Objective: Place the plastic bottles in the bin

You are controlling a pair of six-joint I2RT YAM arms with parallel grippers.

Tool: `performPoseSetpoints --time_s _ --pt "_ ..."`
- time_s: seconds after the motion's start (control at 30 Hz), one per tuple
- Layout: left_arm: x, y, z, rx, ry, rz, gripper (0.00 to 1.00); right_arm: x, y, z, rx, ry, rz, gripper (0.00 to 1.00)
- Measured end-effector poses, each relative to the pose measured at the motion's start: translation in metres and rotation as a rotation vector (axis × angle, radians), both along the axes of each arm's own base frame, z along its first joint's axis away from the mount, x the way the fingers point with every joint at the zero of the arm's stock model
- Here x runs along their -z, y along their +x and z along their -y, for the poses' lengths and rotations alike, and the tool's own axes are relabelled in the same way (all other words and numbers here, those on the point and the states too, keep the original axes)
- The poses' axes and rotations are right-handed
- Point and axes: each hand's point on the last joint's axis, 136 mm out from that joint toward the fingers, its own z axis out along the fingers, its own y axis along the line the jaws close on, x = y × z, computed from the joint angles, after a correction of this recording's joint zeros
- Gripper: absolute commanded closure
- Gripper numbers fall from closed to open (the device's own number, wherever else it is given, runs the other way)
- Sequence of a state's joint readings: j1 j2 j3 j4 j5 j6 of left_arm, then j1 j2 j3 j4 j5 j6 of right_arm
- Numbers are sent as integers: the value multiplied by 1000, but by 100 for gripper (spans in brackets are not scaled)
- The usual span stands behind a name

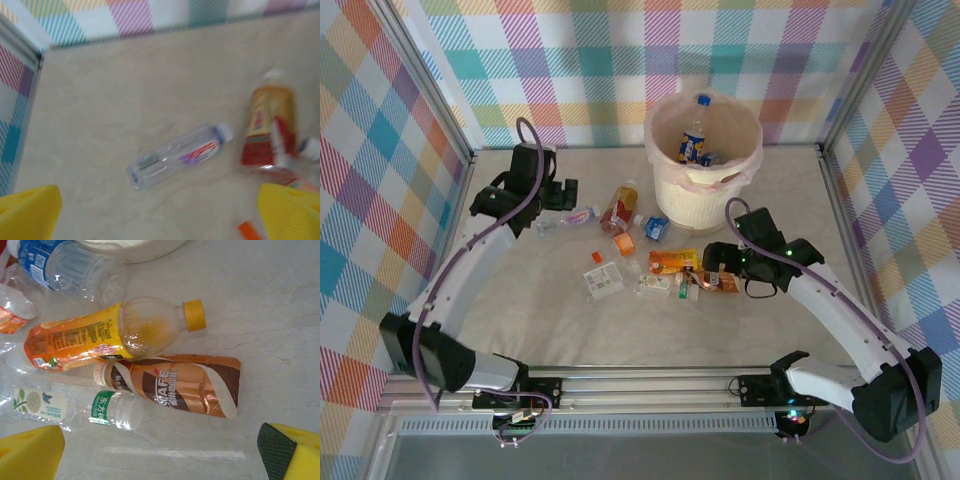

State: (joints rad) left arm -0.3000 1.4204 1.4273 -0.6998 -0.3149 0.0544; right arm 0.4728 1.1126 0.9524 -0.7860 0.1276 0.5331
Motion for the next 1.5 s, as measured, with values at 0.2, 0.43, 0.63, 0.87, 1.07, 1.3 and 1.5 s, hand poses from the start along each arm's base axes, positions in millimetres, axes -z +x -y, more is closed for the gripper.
performPoseSetpoints --time_s 0.2,0.43,0.63,0.87,1.07,1.3,1.5 --pt "87 13 -1 92 91 -275 0 2 3 6 41 -24 2 0" --pt "152 28 7 203 179 -482 0 2 6 11 72 -42 12 0" --pt "165 52 11 256 232 -515 0 2 6 13 88 -42 13 0" --pt "186 72 9 271 260 -559 0 2 8 18 109 -65 22 0" --pt "205 76 5 267 268 -607 0 2 7 21 117 -77 21 0" --pt "226 75 -3 245 269 -659 5 3 6 21 117 -79 18 0" --pt "238 70 -10 214 245 -701 28 3 7 21 118 -81 19 0"
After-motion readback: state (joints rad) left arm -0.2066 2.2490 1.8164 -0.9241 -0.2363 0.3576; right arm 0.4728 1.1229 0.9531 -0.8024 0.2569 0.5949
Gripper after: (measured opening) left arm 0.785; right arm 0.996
